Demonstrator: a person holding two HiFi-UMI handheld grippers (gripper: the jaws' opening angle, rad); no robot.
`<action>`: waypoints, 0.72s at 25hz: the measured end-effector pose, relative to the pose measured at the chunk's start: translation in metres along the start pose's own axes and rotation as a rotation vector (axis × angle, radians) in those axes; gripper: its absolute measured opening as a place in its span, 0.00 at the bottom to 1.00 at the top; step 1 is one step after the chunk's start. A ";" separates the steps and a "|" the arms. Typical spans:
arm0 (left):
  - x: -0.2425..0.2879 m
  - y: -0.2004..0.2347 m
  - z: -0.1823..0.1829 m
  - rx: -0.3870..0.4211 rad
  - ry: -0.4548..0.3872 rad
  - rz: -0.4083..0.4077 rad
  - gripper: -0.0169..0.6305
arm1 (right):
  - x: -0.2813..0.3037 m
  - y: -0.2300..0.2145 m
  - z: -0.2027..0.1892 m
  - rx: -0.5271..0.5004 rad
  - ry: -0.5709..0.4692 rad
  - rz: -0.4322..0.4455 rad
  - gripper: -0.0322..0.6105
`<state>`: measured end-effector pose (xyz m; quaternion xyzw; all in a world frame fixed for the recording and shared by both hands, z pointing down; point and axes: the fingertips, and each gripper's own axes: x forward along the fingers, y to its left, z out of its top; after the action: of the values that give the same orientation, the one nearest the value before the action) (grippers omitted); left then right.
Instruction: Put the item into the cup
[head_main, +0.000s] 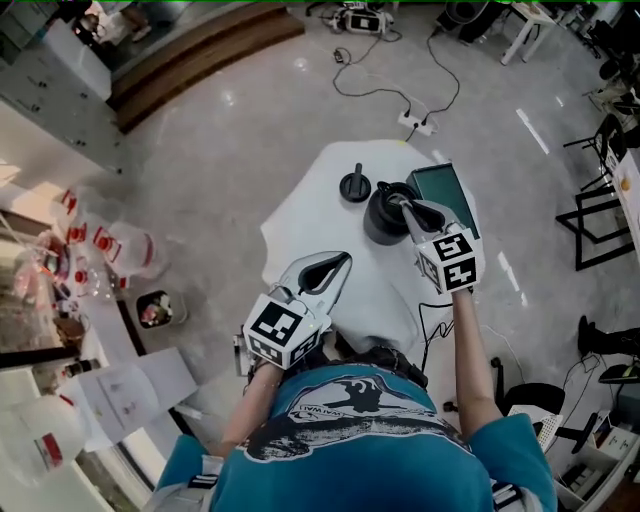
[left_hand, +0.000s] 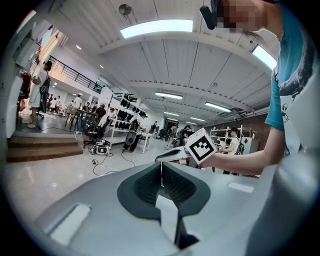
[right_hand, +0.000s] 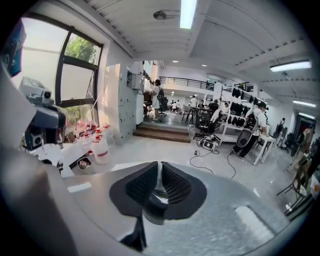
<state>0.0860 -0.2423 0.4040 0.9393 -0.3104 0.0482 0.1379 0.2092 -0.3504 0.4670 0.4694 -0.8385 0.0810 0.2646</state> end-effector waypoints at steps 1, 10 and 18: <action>0.001 0.000 0.001 0.000 -0.002 0.007 0.05 | 0.005 -0.002 -0.003 -0.029 0.021 0.002 0.10; 0.000 0.004 0.000 -0.004 -0.007 0.052 0.05 | 0.039 -0.004 -0.024 -0.131 0.131 0.047 0.10; 0.005 0.011 -0.001 0.017 0.006 0.049 0.05 | 0.056 -0.009 -0.034 -0.111 0.167 0.049 0.10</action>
<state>0.0839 -0.2536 0.4082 0.9324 -0.3324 0.0571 0.1297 0.2057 -0.3832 0.5240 0.4251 -0.8279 0.0795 0.3572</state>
